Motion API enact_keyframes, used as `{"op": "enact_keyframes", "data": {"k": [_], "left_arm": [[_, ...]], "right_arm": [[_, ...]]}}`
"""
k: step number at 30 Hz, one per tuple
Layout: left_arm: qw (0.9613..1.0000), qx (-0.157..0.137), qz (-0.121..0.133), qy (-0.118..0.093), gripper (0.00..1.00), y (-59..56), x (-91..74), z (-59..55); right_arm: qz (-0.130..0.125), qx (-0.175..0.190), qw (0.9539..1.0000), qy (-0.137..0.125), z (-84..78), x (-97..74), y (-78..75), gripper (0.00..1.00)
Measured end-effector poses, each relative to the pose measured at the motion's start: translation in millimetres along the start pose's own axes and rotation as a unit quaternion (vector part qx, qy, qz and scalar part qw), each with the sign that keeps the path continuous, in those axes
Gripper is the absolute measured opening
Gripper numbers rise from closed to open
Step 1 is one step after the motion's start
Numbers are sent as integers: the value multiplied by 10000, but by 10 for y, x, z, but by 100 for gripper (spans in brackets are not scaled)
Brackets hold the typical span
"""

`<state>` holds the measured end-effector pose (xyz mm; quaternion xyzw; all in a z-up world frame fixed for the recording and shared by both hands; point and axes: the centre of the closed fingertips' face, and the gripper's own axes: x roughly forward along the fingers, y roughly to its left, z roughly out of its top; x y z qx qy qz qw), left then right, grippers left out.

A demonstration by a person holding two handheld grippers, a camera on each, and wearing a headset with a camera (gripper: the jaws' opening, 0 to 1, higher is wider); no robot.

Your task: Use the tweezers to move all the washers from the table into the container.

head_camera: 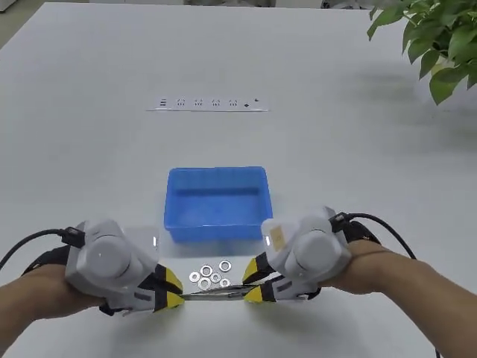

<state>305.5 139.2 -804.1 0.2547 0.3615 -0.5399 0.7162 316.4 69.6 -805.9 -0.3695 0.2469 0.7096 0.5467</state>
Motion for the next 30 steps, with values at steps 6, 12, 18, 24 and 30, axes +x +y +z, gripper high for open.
{"op": "enact_keyframes", "data": {"k": [6, 12, 18, 24, 30], "left_arm": [[10000, -23, -6, -27, 7, -8, -3, -7], [9999, 45, -58, -134, 6, -73, -17, 44], [9997, 118, -2, -222, 6, -101, -101, 132], [9992, 146, 41, -372, 6, -145, -213, 278], [9987, 261, 54, -425, 6, -207, -308, 402]], "right_arm": [[-18, 21, 10000, -9, -6, 9, 0, 12], [-35, 51, 10000, -16, -4, 6, 4, 13], [-33, -6, 10000, -43, 17, 16, 13, 14], [-34, -76, 10000, -39, 49, 33, 35, 14], [-9, -213, 9998, -43, 86, 54, 70, 14]]}}
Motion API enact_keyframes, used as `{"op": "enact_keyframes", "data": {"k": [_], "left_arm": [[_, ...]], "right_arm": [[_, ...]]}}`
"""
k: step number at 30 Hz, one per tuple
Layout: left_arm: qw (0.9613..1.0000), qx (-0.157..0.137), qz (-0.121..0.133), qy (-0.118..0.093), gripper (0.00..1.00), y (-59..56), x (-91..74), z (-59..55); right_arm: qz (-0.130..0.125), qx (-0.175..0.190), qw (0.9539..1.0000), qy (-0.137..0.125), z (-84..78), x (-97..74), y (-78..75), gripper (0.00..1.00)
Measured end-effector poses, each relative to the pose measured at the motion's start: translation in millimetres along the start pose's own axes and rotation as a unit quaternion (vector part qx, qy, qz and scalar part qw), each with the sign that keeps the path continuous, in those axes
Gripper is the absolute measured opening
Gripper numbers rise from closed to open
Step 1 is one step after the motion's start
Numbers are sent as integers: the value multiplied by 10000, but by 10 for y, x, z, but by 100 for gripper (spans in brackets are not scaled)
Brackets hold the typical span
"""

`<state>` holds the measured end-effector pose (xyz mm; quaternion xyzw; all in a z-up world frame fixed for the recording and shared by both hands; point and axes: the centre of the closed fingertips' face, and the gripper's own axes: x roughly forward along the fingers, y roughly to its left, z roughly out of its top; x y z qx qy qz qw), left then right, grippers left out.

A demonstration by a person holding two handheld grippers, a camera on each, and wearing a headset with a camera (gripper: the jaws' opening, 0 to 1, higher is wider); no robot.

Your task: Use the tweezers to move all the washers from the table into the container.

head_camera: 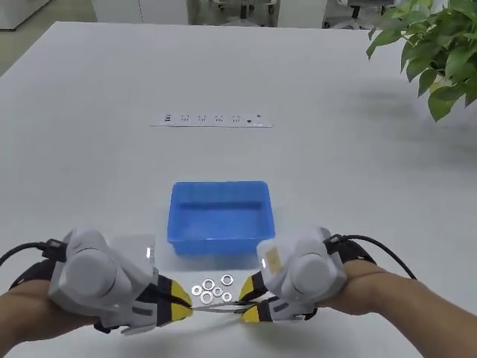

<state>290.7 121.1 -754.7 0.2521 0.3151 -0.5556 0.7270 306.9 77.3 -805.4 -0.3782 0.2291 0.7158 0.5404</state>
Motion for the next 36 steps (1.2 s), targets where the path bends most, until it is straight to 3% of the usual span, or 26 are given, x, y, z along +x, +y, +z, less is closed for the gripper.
{"op": "enact_keyframes", "data": {"k": [6, 22, 28, 36], "left_arm": [[9999, 53, -3, -129, 6, -24, -81, 149], [9989, 388, -61, -268, 6, -69, -308, 490], [9984, 430, -70, -353, 6, -59, -320, 565], [9972, 318, -107, -675, 6, -52, -249, 667]], "right_arm": [[46, -15, 10000, -44, 35, 12, 60, 13], [-85, 268, 9981, -541, 317, 50, 92, 13], [-139, 340, 9967, -725, 411, 87, 74, 12], [-192, 510, 9949, -844, 401, 90, 77, 12]]}}
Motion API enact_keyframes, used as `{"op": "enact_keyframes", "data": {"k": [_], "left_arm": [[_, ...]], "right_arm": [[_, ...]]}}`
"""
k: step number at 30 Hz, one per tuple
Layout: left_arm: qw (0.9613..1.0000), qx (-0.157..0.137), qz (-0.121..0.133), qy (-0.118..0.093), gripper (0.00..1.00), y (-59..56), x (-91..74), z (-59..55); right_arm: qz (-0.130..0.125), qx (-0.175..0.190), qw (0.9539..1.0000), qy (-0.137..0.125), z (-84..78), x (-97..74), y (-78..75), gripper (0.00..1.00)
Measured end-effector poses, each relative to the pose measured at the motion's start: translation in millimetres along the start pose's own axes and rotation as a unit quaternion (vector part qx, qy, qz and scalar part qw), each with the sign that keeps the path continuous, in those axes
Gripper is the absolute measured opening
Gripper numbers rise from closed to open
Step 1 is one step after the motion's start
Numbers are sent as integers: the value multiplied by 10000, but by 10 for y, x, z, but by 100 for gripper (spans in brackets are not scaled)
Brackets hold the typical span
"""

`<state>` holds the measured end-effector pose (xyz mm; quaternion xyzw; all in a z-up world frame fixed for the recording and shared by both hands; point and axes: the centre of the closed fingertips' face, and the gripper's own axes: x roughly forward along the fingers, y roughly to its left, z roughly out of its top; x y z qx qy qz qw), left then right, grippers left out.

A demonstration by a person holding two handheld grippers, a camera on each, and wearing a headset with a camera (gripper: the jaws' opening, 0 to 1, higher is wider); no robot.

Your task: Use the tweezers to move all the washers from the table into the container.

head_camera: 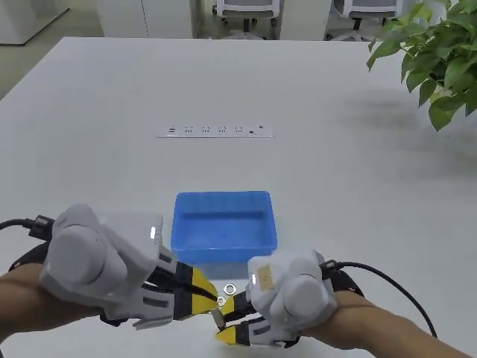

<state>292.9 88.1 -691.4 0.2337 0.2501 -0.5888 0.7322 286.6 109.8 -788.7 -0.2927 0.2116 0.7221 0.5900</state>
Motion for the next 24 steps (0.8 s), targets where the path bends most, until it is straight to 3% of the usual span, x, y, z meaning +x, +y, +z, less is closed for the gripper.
{"op": "enact_keyframes", "data": {"k": [3, 7, 11, 24], "left_arm": [[10000, -25, -61, -57, 6, -21, 45, 4], [9999, 40, -129, 35, 6, -61, 105, -57], [9999, 5, -124, -34, 6, -65, 93, -44], [9998, 101, -136, 59, 6, -55, 54, -45]], "right_arm": [[-14, 6, 10000, -8, -2, -5, 6, 12], [-16, 30, 10000, -22, 4, 0, 14, 12], [-44, 54, 10000, -28, 5, -1, 16, 12], [-74, 25, 10000, -44, 34, -13, 5, 13]]}}
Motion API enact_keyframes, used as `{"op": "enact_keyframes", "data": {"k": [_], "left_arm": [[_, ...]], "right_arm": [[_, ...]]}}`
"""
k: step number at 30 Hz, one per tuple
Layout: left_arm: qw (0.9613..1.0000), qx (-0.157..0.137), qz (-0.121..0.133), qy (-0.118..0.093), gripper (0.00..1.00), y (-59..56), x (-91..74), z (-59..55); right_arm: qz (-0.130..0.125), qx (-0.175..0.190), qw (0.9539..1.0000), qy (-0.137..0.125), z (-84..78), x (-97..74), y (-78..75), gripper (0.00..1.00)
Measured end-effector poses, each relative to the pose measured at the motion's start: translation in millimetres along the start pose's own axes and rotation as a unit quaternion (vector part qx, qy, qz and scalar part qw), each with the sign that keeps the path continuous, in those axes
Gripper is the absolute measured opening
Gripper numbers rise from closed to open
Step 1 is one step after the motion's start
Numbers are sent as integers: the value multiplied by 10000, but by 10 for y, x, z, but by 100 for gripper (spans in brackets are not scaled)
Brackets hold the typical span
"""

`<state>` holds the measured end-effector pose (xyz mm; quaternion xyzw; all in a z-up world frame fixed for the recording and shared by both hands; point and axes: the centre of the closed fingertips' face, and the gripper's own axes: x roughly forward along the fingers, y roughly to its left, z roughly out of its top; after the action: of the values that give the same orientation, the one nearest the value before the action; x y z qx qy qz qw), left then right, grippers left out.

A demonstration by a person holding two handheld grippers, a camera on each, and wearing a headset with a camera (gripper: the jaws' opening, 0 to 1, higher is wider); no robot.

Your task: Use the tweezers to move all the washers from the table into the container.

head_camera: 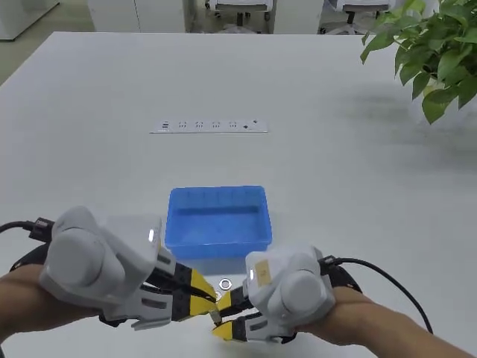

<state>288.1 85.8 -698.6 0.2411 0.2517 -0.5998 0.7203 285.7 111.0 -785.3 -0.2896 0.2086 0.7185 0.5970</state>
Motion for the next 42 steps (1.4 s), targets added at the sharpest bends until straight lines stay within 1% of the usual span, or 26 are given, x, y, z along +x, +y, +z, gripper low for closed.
{"op": "enact_keyframes", "data": {"k": [21, 33, 42], "left_arm": [[9999, 155, -13, 74, 6, 138, 24, 42], [9997, 184, -23, 130, 6, 218, 64, 22], [9997, 195, -12, 113, 6, 266, 85, 44]], "right_arm": [[-193, 72, 9998, -57, 7, -60, -166, 13], [-241, 95, 9997, -36, -38, -65, -259, 13], [-249, 118, 9996, -58, -41, -64, -299, 13]]}}
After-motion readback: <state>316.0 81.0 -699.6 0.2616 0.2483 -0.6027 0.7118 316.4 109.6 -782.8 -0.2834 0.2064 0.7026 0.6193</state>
